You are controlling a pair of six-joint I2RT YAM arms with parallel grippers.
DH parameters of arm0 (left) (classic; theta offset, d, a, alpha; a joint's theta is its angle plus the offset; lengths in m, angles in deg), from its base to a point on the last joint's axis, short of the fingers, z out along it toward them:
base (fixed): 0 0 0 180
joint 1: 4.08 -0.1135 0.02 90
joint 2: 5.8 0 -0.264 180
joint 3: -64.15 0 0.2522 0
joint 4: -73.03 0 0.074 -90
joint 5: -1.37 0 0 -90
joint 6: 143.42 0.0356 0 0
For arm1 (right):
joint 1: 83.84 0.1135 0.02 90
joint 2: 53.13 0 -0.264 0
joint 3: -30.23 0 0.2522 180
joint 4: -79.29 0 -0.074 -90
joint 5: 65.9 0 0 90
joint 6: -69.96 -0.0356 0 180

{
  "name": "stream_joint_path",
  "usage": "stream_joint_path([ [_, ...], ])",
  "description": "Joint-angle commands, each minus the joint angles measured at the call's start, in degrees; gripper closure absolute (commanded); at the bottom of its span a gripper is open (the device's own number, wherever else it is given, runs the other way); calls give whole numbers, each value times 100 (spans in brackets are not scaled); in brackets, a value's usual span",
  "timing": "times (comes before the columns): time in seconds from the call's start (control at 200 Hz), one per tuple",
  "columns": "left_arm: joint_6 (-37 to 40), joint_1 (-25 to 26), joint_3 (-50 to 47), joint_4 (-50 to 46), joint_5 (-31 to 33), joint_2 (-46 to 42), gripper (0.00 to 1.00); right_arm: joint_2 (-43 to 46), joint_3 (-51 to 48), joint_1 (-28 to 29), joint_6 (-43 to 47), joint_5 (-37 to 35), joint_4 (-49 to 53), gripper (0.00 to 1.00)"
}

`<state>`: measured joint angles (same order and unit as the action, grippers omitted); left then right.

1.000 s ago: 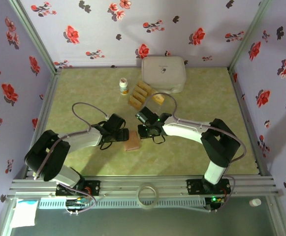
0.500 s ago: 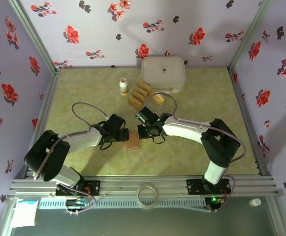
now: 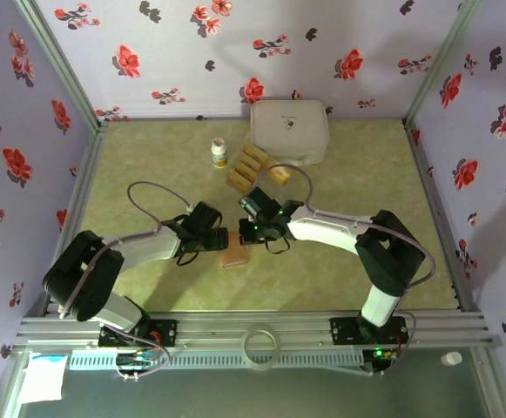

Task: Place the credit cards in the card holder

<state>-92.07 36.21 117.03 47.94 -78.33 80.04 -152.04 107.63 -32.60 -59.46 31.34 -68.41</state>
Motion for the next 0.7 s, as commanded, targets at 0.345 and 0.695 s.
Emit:
stream_joint_path([
  [0.345, 56, 58, -290, -338, -171, -24, 13, -629, 74, -24, -620, 747, -1017, 100],
  [0.695, 42, 64, -325, -277, -169, 25, 13, -792, -47, 46, -725, 792, -1169, 100],
])
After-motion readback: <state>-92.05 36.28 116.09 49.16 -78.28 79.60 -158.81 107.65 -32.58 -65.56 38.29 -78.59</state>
